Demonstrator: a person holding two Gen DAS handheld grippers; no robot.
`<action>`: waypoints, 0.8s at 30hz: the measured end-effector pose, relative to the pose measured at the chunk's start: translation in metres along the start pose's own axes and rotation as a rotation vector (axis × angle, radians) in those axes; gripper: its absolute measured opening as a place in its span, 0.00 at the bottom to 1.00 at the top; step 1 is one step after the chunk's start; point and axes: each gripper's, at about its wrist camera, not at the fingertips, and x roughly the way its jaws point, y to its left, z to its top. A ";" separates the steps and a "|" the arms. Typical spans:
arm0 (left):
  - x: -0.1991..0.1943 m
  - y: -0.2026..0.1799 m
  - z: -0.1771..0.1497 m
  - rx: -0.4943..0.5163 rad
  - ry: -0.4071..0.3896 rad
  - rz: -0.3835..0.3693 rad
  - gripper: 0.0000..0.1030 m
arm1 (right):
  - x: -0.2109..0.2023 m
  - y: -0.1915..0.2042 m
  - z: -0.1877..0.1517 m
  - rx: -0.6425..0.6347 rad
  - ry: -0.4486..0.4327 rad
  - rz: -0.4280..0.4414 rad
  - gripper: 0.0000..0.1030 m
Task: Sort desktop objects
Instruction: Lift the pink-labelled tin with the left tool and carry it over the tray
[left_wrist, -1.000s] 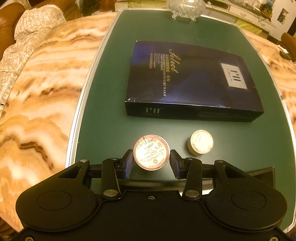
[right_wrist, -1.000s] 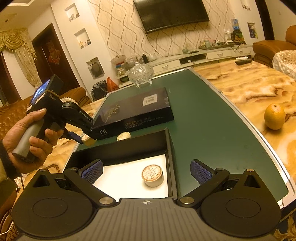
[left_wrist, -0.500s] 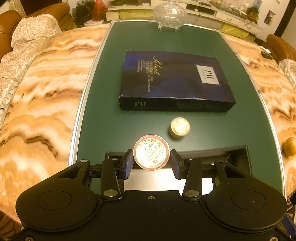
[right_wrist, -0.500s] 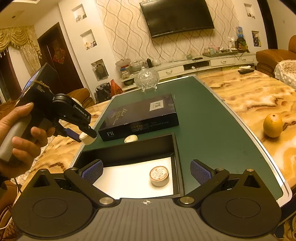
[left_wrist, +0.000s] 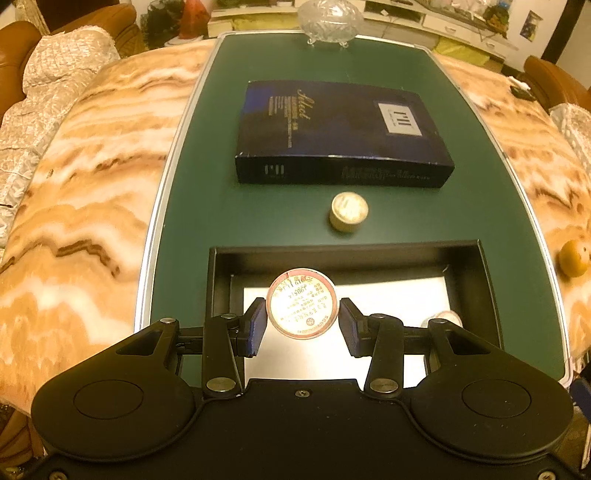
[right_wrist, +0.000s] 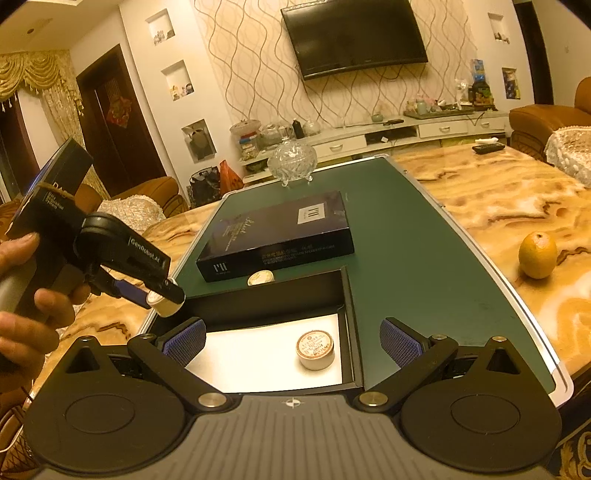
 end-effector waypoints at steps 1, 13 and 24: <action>0.000 0.000 -0.002 -0.002 0.002 -0.003 0.40 | 0.000 0.000 0.000 -0.001 0.000 0.000 1.00; 0.001 0.000 -0.016 -0.006 0.009 -0.001 0.40 | -0.003 0.002 0.001 -0.010 -0.001 -0.003 1.00; 0.017 0.008 -0.025 -0.019 0.043 0.010 0.40 | -0.003 0.002 -0.001 -0.006 0.005 -0.007 1.00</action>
